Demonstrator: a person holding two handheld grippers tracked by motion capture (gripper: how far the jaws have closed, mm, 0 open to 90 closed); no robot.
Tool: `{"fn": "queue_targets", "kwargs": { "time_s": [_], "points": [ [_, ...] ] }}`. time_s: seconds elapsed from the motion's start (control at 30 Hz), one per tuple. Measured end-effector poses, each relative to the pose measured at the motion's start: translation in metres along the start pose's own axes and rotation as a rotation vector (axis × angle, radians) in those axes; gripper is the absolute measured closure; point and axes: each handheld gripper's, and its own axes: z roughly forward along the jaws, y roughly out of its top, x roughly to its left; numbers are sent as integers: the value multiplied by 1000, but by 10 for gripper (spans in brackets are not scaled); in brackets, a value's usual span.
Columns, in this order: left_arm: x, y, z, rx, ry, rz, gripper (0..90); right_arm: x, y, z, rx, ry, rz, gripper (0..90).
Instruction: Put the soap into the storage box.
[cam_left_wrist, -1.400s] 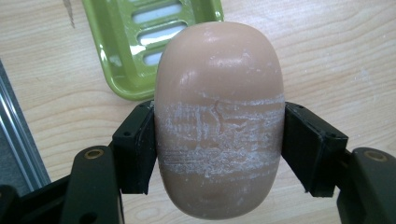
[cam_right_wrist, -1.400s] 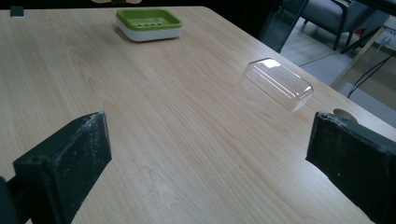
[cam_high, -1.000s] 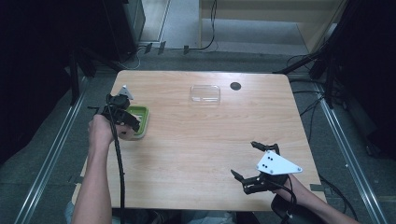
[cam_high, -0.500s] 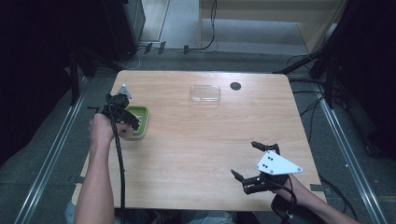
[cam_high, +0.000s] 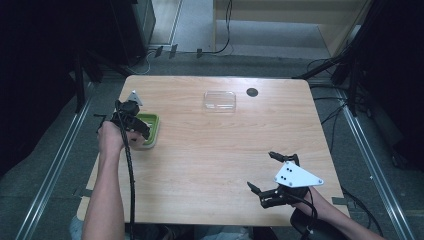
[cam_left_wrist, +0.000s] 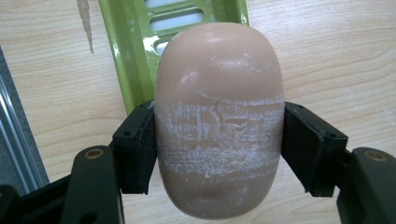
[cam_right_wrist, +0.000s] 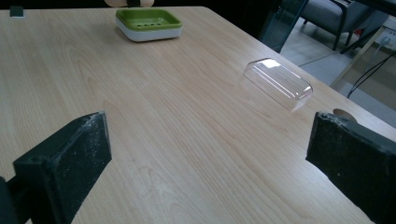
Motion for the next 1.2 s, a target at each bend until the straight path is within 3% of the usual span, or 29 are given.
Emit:
{"fn": "queue_targets", "kwargs": {
  "time_s": [0.7, 1.2],
  "points": [
    [4, 11, 5, -12, 9, -10, 338, 0, 0, 0, 3, 2, -4, 0],
    [8, 22, 21, -16, 18, -41, 337, 0, 0, 0, 2, 0, -3, 0]
  ]
}}
